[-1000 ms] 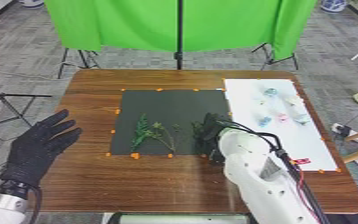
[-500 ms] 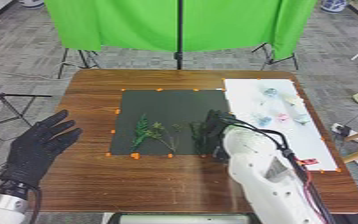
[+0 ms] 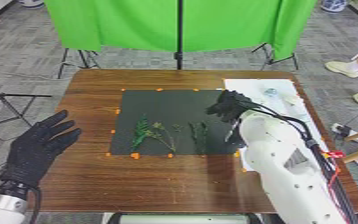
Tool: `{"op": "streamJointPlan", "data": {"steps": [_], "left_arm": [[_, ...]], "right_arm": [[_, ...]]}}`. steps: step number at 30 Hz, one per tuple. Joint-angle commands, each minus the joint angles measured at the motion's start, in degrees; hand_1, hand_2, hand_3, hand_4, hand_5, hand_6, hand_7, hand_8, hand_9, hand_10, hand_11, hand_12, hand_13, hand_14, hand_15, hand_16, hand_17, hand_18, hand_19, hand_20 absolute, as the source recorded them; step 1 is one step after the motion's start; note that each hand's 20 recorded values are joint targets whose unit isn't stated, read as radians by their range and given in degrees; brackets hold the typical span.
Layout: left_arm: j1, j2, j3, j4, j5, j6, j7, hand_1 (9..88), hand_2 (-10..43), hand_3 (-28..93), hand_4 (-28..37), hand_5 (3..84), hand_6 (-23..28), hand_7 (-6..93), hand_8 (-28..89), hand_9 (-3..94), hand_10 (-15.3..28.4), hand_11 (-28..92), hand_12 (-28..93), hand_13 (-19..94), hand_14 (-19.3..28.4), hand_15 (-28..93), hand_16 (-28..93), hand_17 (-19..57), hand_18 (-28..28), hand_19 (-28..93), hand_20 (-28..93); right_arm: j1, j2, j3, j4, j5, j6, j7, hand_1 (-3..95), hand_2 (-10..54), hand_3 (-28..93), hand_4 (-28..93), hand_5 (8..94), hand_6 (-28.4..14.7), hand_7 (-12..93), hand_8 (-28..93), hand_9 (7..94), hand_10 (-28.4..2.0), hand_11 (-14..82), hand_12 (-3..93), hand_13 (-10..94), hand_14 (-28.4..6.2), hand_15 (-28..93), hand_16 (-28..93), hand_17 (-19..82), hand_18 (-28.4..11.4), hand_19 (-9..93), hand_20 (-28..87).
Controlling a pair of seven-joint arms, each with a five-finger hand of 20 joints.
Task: Arrange flowers
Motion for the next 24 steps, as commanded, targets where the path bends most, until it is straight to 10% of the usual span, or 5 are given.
{"op": "streamJointPlan", "data": {"steps": [1, 7, 24], "left_arm": [[1.3, -0.34, -0.4, 0.0, -0.1, 0.34, 0.09, 26.1, -2.6, 70, -25.1, 38.1, 3.0, 20.3, -10, 32.9, 13.3, 28, 13, 28, 16.5, 37, -2, -7.4, 22.6, 49, 5], [1.1, -0.36, -0.74, -0.02, 0.05, 0.1, 0.04, 26.0, -2.7, 70, -25.0, 38.0, 2.9, 20.3, -10, 32.8, 13.4, 28, 13, 28, 16.4, 37, -2, -7.4, 22.6, 49, 5], [0.9, 0.04, -0.67, 0.07, 0.0, -0.12, -0.09, 25.8, -2.8, 70, -24.9, 37.9, 2.9, 20.2, -10, 32.7, 13.3, 28, 13, 28, 16.4, 37, -2, -7.4, 22.5, 49, 5]], "right_arm": [[-2.5, 13.1, 2.9, 2.6, -10.0, 8.5, -4.2, 22.9, -5.5, 82, -26, 59.6, -4.0, 24, -17, 66.3, -12.1, 35.1, 22.4, 64, -9.3, 68, 22, 30, -20.6, 85, 31], [-6.2, 17.4, 4.8, 4.5, -9.7, 5.1, -4.2, 27.1, -9.3, 86, -28, 50.7, -4.5, 19, -15, 51.2, -9.9, 28.1, 19.9, 49, -10.0, 66, 16, 27, -19.3, 83, 33], [-12.3, 19.5, 6.1, 7.3, -15.8, 12.5, -15.9, 37.1, -9.5, 88, -28, 50.2, -1.4, 24, -18, 52.9, -7.6, 27.9, 19.4, 54, -5.2, 63, 15, 28, -15.7, 84, 35]]}}
